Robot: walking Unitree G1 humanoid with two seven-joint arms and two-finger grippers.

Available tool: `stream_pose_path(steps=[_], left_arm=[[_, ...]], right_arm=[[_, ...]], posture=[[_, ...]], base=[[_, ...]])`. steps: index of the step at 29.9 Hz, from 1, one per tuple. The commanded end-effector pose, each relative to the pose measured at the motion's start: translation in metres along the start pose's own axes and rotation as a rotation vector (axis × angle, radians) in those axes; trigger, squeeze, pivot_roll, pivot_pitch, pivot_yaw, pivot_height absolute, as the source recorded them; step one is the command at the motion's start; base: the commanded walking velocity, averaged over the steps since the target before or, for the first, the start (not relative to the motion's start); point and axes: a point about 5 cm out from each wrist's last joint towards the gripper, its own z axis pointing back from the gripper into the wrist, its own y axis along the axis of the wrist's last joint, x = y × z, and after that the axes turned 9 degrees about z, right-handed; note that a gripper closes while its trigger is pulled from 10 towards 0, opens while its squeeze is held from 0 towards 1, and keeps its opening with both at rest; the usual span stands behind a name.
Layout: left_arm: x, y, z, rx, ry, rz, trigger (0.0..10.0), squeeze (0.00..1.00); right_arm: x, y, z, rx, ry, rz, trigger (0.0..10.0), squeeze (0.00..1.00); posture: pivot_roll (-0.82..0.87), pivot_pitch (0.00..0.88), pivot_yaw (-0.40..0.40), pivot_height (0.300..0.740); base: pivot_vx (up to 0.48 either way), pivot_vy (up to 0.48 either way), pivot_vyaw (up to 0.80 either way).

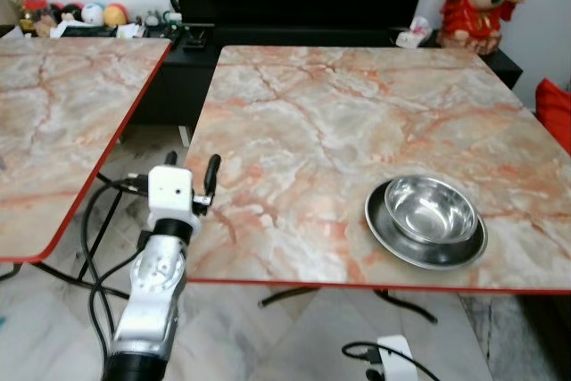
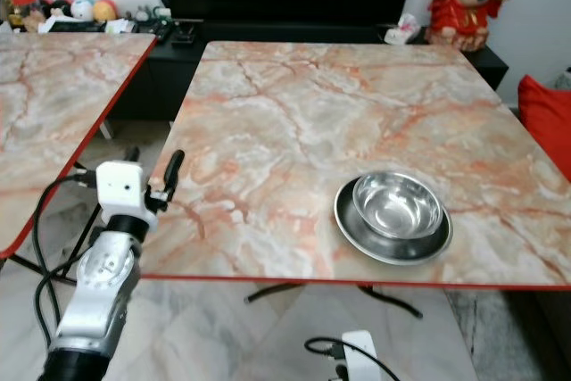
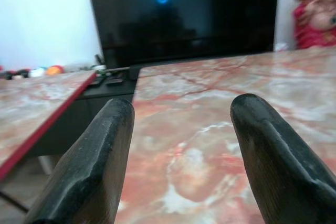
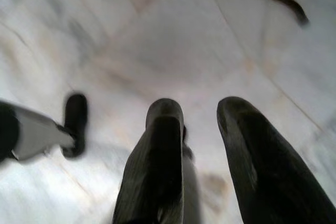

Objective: Setting the table

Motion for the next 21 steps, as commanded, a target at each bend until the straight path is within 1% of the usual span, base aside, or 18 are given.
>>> stream_pose_path(steps=[1,6,13,14,20,21], left_arm=[[-0.0059,0.0054,-0.0017,0.014,0.008,-0.014,10.0,0.0],[-0.0058,0.0063,-0.0022,0.018,0.008,-0.013,10.0,0.0],[-0.0043,0.0066,-0.0022,0.019,0.002,-0.011,10.0,0.0],[-0.0043,0.0066,-0.0022,0.019,0.002,-0.01,10.0,0.0],[-0.0035,0.0066,-0.0025,0.02,-0.003,-0.009,10.0,0.0],[-0.0031,0.0066,-0.0026,0.021,-0.004,-0.009,10.0,0.0]], right_arm=[[-0.0014,0.0063,-0.0012,0.017,0.002,-0.006,10.0,0.0],[-0.0017,0.0064,-0.0012,0.017,0.003,-0.003,10.0,0.0],[-0.0021,0.0061,-0.0012,0.017,0.006,0.008,10.0,0.0],[-0.0021,0.0061,-0.0012,0.017,0.006,0.008,10.0,0.0],[-0.0025,0.0058,-0.0011,0.015,0.005,0.009,10.0,0.0],[-0.0026,0.0057,-0.0011,0.015,0.005,0.008,10.0,0.0]], posture=[[0.12,0.0,-0.032,0.74],[0.12,0.0,-0.031,0.74],[0.12,0.0,-0.03,0.74],[0.12,0.0,-0.03,0.74],[0.12,0.0,-0.029,0.74],[0.12,0.0,-0.028,0.74]], base=[[0.0,0.289,0.0],[0.0,0.286,0.0],[0.0,0.0,0.0],[0.0,-0.439,0.44],[0.0,0.0,0.51],[0.0,0.442,0.0]])
